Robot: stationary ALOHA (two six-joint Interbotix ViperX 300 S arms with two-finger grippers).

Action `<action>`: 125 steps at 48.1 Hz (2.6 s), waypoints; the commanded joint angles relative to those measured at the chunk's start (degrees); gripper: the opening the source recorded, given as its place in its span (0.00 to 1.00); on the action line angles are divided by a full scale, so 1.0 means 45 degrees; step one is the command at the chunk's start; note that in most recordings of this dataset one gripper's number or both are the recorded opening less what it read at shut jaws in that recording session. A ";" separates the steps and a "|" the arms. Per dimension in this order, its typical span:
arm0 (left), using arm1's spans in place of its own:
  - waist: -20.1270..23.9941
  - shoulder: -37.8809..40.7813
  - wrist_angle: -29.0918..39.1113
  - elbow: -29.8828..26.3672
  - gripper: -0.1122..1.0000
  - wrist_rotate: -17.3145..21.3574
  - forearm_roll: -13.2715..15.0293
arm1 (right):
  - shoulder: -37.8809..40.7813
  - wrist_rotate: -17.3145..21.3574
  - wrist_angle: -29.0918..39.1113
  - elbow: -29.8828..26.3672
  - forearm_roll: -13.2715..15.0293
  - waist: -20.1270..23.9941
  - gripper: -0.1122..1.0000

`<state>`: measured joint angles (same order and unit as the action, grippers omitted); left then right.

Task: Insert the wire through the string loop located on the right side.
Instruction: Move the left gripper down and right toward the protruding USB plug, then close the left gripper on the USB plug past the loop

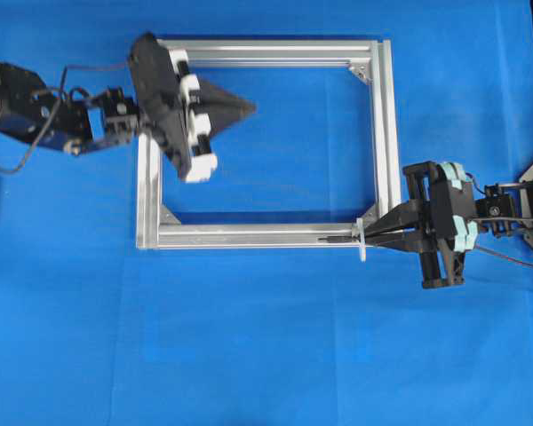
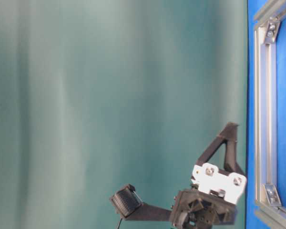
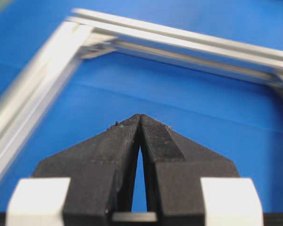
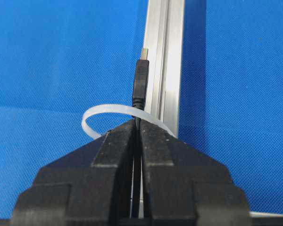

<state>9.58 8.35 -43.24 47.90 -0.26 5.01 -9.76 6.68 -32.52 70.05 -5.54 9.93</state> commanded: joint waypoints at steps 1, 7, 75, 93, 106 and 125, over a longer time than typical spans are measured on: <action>-0.0781 -0.0352 0.0078 -0.0215 0.10 -0.0039 -0.0039 | -0.0098 0.0000 -0.0117 -0.0156 0.0020 0.0020 0.07; -0.1738 -0.0410 0.0234 -0.0215 0.10 -0.0059 -0.0039 | -0.0098 -0.0020 -0.0098 -0.0156 0.0020 0.0020 0.07; -0.3340 0.1895 0.4395 -0.5801 0.10 0.0098 -0.0039 | -0.0078 -0.0039 -0.0039 -0.0176 0.0020 0.0020 0.07; -0.3320 0.1973 0.4453 -0.5820 0.10 0.0098 -0.0039 | -0.0098 -0.0059 -0.0059 -0.0195 0.0020 0.0000 0.07; -0.3320 0.1973 0.4453 -0.5781 0.63 -0.0059 -0.0039 | -0.0078 -0.0059 -0.0039 -0.0176 0.0020 0.0000 0.07; -0.3320 0.2344 0.4453 -0.5879 0.86 -0.0078 -0.0039 | -0.0078 -0.0059 -0.0039 -0.0195 0.0039 0.0000 0.07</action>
<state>-5.54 18.90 -23.03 22.59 -0.44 4.92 -9.76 6.50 -32.43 70.05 -5.45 9.93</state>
